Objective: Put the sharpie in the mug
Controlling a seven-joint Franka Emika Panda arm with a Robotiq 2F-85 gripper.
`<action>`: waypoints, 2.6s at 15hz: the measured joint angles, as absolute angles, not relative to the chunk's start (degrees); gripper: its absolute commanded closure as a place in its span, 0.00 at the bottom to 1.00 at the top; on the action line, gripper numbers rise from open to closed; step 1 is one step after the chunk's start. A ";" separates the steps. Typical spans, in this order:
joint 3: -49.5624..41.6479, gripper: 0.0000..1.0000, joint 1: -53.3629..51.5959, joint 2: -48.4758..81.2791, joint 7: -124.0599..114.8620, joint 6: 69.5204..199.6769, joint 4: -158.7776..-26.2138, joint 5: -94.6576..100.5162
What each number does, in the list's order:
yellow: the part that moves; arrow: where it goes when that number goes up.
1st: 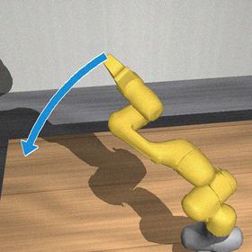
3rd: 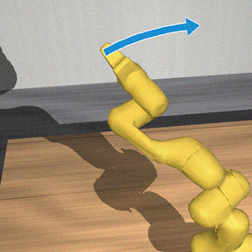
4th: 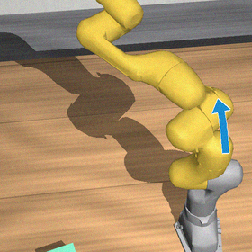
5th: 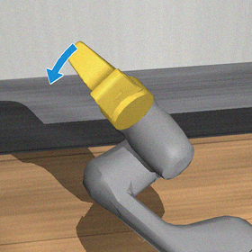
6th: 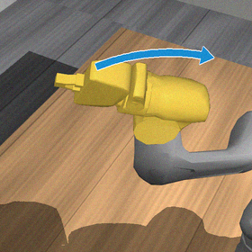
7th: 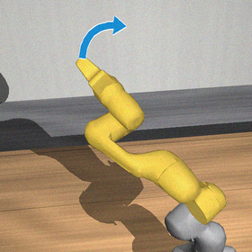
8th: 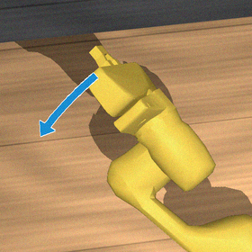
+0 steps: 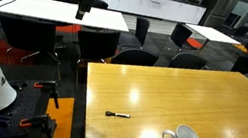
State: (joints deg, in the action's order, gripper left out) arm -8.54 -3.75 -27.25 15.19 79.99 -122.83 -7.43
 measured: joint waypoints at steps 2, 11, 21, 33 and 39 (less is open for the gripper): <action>-8.54 0.00 -3.75 -27.25 15.19 79.99 -122.83 -7.43; -7.67 0.00 -2.66 -27.18 14.90 85.99 -123.69 -7.43; -6.66 0.00 0.42 -22.56 6.65 121.21 -130.36 -7.39; -5.80 0.00 6.96 -10.97 -11.05 141.35 -133.00 -2.99; -6.78 0.00 8.64 -5.45 -11.05 141.28 -131.80 -2.95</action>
